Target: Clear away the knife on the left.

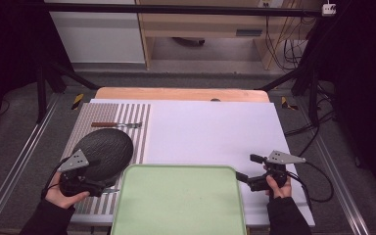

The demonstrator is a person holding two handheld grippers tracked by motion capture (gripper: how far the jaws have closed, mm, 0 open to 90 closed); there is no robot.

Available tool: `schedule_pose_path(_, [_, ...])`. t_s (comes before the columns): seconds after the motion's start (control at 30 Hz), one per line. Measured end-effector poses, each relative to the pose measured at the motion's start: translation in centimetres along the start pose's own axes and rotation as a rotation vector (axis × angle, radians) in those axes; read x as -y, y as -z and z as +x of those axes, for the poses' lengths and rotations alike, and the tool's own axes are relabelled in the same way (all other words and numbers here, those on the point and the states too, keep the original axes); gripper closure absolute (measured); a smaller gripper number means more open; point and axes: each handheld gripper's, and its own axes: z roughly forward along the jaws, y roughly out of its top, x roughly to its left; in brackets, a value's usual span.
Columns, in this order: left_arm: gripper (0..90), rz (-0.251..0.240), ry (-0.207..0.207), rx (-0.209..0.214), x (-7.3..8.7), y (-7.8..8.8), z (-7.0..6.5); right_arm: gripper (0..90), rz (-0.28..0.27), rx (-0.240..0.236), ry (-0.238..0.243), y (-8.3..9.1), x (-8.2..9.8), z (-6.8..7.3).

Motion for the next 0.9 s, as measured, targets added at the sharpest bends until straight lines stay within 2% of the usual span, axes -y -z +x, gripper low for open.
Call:
schedule_pose_path(0.17, [2.6, 0.012, -0.001, -0.001, 0.2, 0.5, 0.2, 0.7, 0.001, 0.001, 0.0, 0.0, 0.0, 0.0])
schedule_pose_path(0.27, [2.6, 0.041, 0.015, -0.029, 0.2, 0.8, 0.4, 0.8, 0.004, 0.001, -0.001, 0.0, 0.0, 0.0])
schedule_pose_path(0.37, [2.6, 0.052, 0.017, -0.035, 0.4, 1.2, 0.5, 0.8, 0.005, 0.001, -0.001, 0.0, 0.0, 0.0])
schedule_pose_path(0.7, [2.6, 0.081, -0.002, -0.066, 1.2, 2.4, 0.7, 0.7, 0.002, 0.002, -0.001, 0.0, 0.0, 0.0])
schedule_pose_path(0.9, [2.5, 0.082, 0.008, -0.072, 1.8, 3.3, 1.1, 0.7, 0.002, 0.004, -0.002, 0.0, 0.0, 0.0])
